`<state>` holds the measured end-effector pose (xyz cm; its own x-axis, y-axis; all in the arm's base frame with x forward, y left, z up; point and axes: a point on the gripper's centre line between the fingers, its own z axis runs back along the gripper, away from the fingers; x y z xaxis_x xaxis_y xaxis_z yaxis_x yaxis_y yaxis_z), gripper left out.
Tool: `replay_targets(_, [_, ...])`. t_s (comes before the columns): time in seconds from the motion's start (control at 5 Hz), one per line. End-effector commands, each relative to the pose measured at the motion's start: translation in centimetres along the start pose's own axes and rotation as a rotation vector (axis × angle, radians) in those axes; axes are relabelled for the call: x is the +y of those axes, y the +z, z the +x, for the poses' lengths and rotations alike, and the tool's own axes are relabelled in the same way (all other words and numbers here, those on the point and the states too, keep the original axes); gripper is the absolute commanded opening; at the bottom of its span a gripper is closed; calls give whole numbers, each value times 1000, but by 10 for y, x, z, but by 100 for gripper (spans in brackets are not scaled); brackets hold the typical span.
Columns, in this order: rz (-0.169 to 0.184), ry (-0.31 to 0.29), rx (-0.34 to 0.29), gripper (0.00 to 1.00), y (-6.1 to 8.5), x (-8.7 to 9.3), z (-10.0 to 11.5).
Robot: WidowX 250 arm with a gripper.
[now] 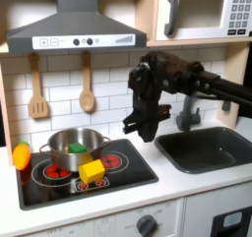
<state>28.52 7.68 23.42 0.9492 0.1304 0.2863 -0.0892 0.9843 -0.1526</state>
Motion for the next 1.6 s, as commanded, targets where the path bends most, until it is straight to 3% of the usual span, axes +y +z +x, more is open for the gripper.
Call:
replay_targets(0.0, [17,-32,66,0,-13,2,-18])
replay_targets(0.4, [40,-57,83,0,-17,5,-35])
replay_targets(0.6, [40,-57,73,94,-13,5,-36])
replay_targets(0.8, [50,-55,61,100,-8,5,-35])
replay_targets(1.2, [58,-67,50,100,-5,1,-37])
replay_targets(1.4, [82,-58,47,100,-6,5,-37])
